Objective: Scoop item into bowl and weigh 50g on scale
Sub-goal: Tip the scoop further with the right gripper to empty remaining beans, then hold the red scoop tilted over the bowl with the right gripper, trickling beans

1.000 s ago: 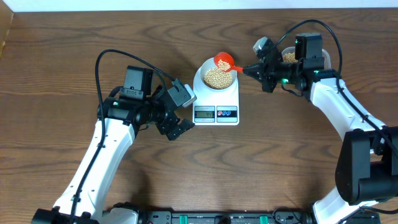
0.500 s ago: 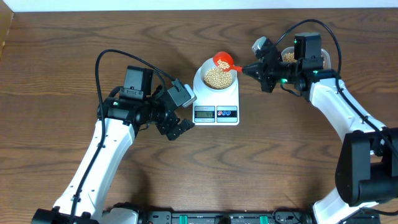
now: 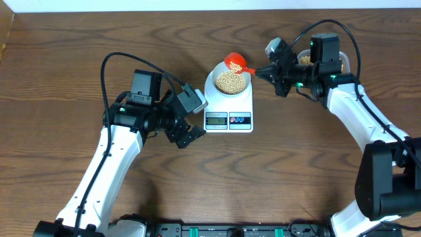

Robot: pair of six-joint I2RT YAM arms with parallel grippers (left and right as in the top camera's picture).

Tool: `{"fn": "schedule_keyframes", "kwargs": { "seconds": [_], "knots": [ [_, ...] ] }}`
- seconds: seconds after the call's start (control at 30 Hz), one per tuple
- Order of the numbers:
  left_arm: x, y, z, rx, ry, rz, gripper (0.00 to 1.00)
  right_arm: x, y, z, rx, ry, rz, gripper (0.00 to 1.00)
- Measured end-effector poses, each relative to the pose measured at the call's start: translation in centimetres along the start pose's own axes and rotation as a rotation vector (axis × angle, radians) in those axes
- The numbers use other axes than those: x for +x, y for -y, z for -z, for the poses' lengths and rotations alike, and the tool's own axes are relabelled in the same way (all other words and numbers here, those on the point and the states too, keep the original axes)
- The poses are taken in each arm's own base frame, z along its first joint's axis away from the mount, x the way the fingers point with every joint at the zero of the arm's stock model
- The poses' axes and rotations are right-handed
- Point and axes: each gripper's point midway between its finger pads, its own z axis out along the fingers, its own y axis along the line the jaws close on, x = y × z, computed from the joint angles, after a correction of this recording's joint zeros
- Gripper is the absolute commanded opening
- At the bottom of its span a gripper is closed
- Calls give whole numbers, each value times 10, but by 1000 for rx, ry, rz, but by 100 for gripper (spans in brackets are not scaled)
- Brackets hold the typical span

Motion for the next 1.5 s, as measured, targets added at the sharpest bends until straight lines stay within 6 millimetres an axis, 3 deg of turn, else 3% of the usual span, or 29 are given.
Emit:
{"fn": "schedule_keyframes", "kwargs": {
  "seconds": [1.5],
  "knots": [
    [0, 0, 0, 0, 0, 0, 95, 4, -5, 2, -6, -23, 12, 1]
  ]
}}
